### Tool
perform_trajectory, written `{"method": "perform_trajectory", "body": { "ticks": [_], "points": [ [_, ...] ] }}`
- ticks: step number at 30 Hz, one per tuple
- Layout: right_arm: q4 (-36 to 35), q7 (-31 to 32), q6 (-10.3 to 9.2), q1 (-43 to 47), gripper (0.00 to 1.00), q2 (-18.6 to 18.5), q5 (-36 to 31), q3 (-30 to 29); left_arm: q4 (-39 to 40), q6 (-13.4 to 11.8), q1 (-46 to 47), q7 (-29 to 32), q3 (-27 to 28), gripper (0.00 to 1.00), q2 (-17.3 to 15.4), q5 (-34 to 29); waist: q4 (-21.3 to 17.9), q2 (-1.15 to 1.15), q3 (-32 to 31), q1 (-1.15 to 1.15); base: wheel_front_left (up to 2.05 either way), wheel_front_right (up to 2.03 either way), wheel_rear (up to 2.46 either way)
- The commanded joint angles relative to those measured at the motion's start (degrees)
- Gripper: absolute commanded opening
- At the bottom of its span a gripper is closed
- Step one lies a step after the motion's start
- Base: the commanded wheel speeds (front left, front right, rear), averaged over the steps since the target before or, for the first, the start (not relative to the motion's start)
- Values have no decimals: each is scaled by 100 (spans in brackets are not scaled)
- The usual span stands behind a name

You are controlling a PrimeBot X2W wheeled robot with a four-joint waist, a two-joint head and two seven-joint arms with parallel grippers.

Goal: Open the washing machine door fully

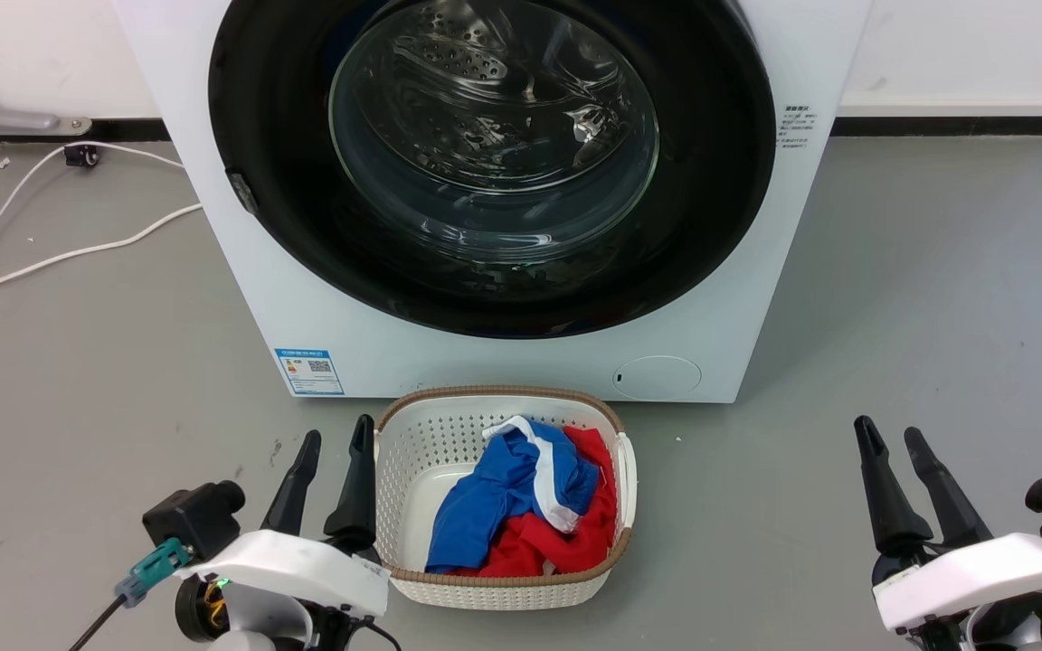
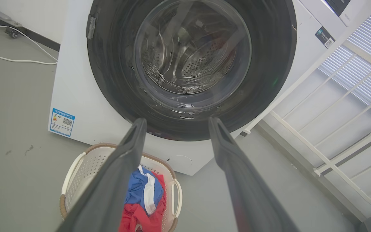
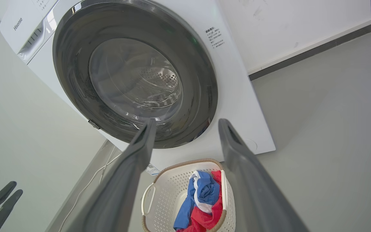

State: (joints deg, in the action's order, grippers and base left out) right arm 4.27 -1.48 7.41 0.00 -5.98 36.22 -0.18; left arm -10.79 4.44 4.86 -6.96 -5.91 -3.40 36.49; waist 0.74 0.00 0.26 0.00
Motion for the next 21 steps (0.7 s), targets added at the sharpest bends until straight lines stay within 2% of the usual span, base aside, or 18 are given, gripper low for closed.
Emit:
{"method": "perform_trajectory", "body": {
  "ticks": [1, 21],
  "points": [
    [-104, -31, 10, -31, 100, -44, -203, -4, 60, -40, 123, -60, -47, 100, -46, -197, 2, 0, 1, 0, 0, 0, 0],
    [-274, -101, 12, 115, 100, 100, -1411, -122, -52, -86, 148, -348, -293, 100, -96, -1408, -7, 0, -10, 0, 0, 0, 0]
  ]
}}
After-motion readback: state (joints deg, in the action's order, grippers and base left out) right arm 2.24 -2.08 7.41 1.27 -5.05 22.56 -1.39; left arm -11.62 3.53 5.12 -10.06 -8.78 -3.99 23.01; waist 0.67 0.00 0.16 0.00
